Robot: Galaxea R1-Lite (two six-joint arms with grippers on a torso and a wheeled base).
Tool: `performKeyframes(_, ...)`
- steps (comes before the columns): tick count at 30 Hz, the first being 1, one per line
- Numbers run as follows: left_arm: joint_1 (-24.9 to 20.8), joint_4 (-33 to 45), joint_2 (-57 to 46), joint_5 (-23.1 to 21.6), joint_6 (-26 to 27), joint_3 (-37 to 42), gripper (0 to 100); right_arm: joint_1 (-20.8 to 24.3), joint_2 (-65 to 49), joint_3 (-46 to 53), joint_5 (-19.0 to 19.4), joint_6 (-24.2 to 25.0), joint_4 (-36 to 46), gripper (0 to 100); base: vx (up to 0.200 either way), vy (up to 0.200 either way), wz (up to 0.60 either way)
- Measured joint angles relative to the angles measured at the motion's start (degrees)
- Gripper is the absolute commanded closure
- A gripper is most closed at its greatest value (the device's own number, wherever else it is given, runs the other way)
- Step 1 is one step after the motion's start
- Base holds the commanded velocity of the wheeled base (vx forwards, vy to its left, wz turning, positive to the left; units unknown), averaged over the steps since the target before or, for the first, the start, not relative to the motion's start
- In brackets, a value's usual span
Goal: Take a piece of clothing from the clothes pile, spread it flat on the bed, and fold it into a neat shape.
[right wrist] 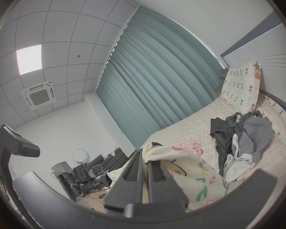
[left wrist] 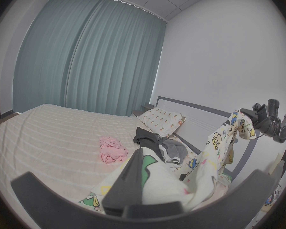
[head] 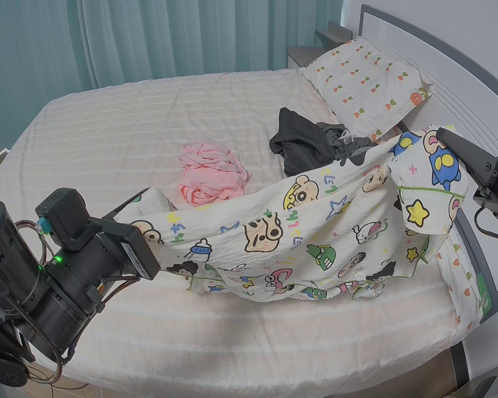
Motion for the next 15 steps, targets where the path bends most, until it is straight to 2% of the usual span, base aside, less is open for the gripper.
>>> performKeyframes(5,0.0,-0.3,-0.1,0.0,0.6,0.3,100,0.4,0.2,0.8,0.0,0.0,0.1,100,0.0,0.0,0.0)
performKeyframes(15,1.4,-0.2,-1.7,-0.1,0.6,0.4,100,1.0,0.2,0.9,0.1,0.0,0.0,100,0.0,0.2,0.0)
